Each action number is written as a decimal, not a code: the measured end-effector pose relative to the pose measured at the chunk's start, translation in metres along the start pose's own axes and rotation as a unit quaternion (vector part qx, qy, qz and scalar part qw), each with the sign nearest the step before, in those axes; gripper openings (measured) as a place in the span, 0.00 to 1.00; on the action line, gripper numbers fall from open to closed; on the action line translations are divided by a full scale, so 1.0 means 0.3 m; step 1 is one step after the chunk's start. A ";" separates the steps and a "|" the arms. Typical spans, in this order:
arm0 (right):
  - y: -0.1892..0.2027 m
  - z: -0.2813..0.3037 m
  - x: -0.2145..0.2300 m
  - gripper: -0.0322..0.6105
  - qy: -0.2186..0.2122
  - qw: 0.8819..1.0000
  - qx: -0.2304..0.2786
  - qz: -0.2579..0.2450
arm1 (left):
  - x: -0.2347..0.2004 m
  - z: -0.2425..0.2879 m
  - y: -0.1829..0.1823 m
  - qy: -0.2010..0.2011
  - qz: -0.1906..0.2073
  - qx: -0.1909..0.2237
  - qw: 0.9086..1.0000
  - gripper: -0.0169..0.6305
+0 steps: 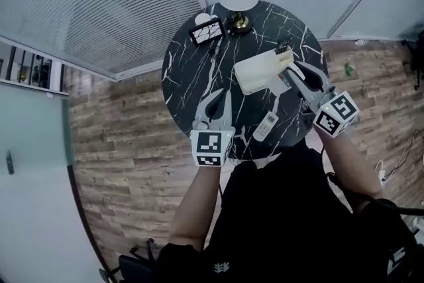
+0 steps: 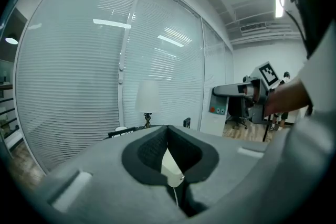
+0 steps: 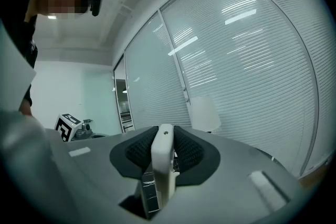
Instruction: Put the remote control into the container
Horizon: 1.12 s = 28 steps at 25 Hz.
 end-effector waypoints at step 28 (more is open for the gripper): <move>-0.238 0.030 0.520 0.20 -0.254 0.959 -0.125 0.008 | 0.390 0.276 -0.358 -0.249 -0.030 -0.082 0.965 0.03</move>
Point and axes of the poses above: the fingertips, and each gripper's own axes: z forward along the fingers, x to its right, y out of its underside, the point moved 5 cm from there along -z, backward along the fingers, and after that the axes turned 14 degrees about z, right-handed, at the moved point
